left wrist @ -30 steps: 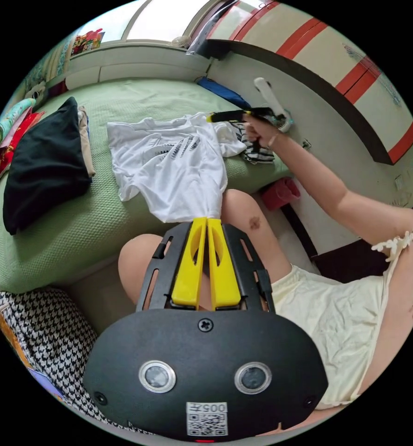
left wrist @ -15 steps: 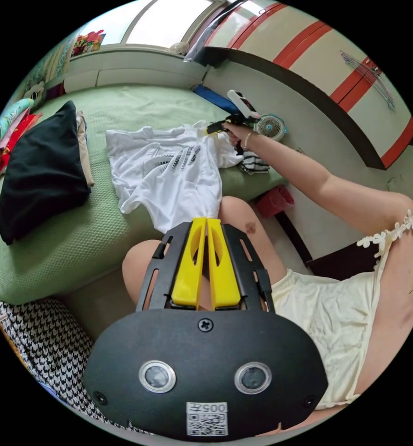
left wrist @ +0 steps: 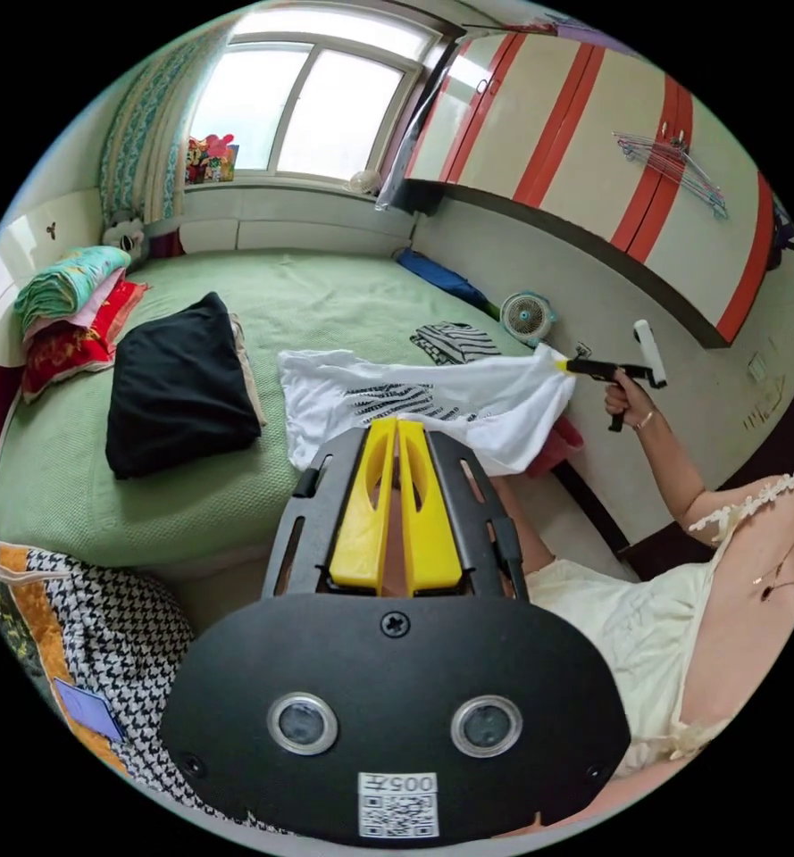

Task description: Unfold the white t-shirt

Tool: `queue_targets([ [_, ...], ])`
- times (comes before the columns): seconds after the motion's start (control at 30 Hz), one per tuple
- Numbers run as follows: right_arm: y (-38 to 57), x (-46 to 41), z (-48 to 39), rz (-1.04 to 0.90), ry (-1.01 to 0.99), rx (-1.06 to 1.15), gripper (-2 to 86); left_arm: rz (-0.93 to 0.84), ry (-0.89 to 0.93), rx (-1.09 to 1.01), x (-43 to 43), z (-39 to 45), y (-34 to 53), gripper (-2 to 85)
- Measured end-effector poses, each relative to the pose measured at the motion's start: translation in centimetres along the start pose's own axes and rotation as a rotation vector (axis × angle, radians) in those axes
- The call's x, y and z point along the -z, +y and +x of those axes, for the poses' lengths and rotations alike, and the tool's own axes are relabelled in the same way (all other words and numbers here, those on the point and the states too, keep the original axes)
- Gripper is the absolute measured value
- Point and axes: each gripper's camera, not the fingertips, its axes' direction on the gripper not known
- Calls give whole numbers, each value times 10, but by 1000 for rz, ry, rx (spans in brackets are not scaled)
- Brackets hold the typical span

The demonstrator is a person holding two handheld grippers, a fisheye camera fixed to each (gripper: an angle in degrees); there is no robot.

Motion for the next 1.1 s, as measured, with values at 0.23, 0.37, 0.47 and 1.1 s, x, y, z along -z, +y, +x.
queue_targets([
  [0.23, 71, -46, 29, -157, -50, -54, 11, -124, 122, 8, -9, 15, 22, -4],
  [0.37, 98, -67, 30, -202, -122, -55, 44, -373, 148, 40, -40, 12, 43, 2],
  [0.47, 118, -93, 39, -373, -140, -61, 64, -503, 51, 125, -62, -1, 58, 20],
  [1.1, -33, -230, -55, -286, -111, 342, 127, -295, -263, -521, -354, -12, -272, 173],
])
